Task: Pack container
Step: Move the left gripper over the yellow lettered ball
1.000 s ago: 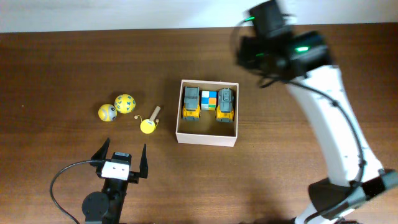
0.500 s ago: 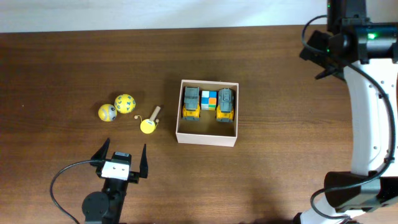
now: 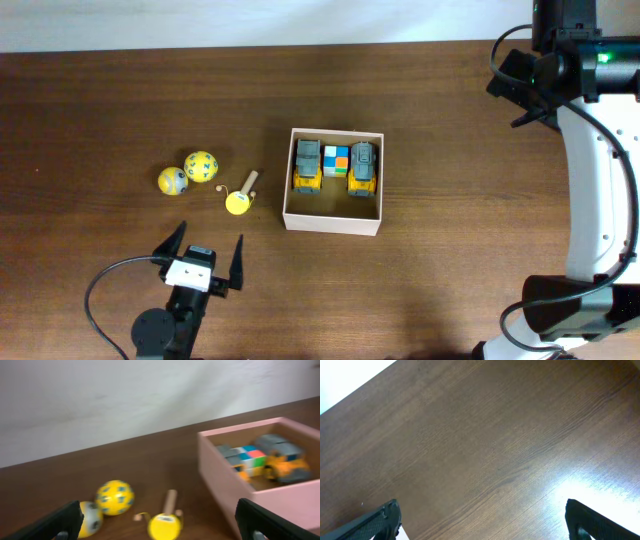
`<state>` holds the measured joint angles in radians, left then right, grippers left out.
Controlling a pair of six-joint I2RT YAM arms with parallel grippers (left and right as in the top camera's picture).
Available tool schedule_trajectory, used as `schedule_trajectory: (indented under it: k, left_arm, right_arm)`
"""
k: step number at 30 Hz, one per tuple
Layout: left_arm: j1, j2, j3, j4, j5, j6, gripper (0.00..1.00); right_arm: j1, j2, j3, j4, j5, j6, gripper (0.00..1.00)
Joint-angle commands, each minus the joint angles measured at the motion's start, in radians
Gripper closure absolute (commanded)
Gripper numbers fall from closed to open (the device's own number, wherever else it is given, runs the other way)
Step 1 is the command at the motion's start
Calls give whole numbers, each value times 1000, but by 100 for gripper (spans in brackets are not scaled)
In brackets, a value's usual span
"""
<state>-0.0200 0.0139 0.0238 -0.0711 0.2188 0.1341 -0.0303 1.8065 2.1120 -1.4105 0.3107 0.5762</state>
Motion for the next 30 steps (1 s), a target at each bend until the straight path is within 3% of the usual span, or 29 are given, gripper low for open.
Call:
schedule_trajectory:
  k: [1, 6, 13, 22, 30]
  left_arm:
    - [3, 0, 87, -35, 120, -68, 1]
    - [3, 87, 299, -183, 110, -65, 1]
    - [3, 524, 803, -535, 109, -51, 1]
    - [3, 1117, 1411, -1081, 113, 92, 1]
    - [3, 1312, 1481, -1119, 160, 92, 1]
  right_arm:
    - [-4, 5, 1, 0, 16, 4, 1]
    - [-4, 5, 1, 0, 16, 4, 1]
    - [-4, 5, 1, 0, 16, 4, 1]
    - [-4, 5, 1, 0, 16, 4, 1]
    - [-4, 5, 1, 0, 16, 4, 1]
